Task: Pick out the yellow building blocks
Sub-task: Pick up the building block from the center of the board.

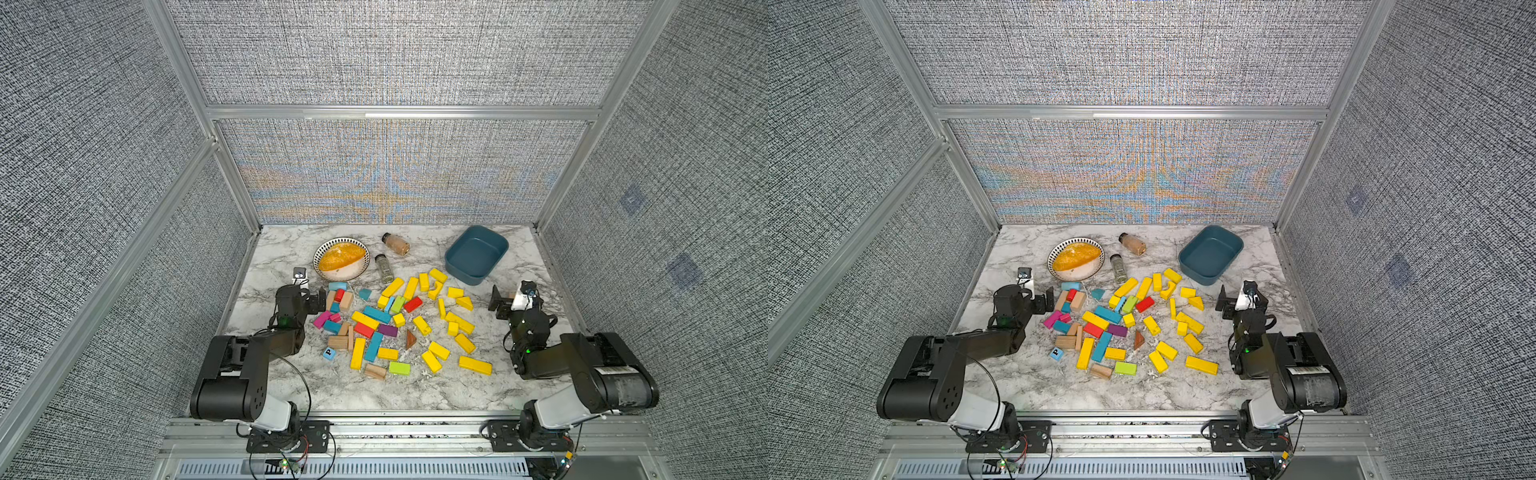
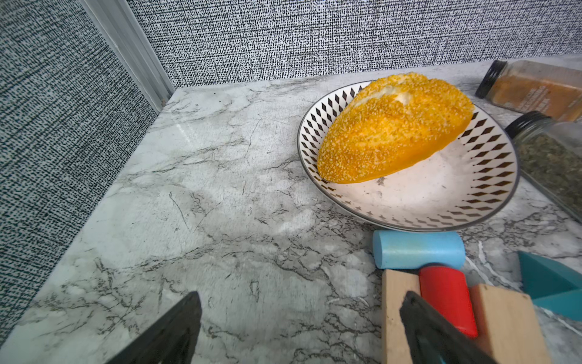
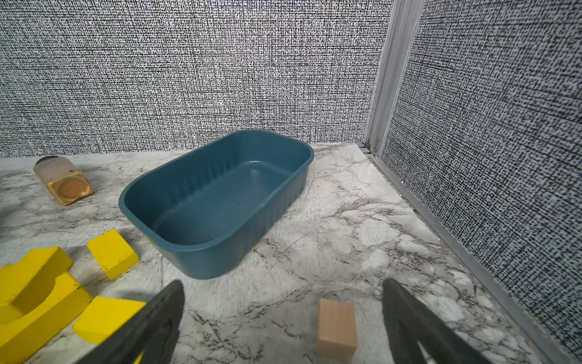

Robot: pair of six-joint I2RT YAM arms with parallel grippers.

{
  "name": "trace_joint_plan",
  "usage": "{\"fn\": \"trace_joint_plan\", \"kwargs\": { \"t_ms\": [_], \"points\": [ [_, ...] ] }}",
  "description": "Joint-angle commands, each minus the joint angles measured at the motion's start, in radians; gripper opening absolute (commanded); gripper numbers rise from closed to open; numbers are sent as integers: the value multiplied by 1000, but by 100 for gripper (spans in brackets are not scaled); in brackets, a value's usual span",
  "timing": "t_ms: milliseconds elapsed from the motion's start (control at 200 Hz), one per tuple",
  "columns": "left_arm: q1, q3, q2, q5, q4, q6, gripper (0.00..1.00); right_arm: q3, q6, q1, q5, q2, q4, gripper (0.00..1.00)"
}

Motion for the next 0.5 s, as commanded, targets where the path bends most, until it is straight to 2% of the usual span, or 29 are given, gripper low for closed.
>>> {"fn": "trace_joint_plan", "kwargs": {
  "t_ms": [0, 75, 205, 350, 495],
  "points": [
    [2, 18, -63, 13, -43, 0, 100, -8, -15, 3, -7, -42, -6, 92],
    [2, 76, -174, -22, -230, -4, 100, 51, -25, 7, -16, -179, -222, 92],
    [2, 129, -320, -49, -373, -71, 100, 225, 81, 8, -3, -324, -615, 92],
    [1, 182, -407, 3, -555, -202, 100, 410, 267, 21, -77, -338, -1040, 90],
    [1, 191, -449, 128, -686, -317, 100, 517, 267, 124, -145, -306, -1296, 89]
  ]
}}
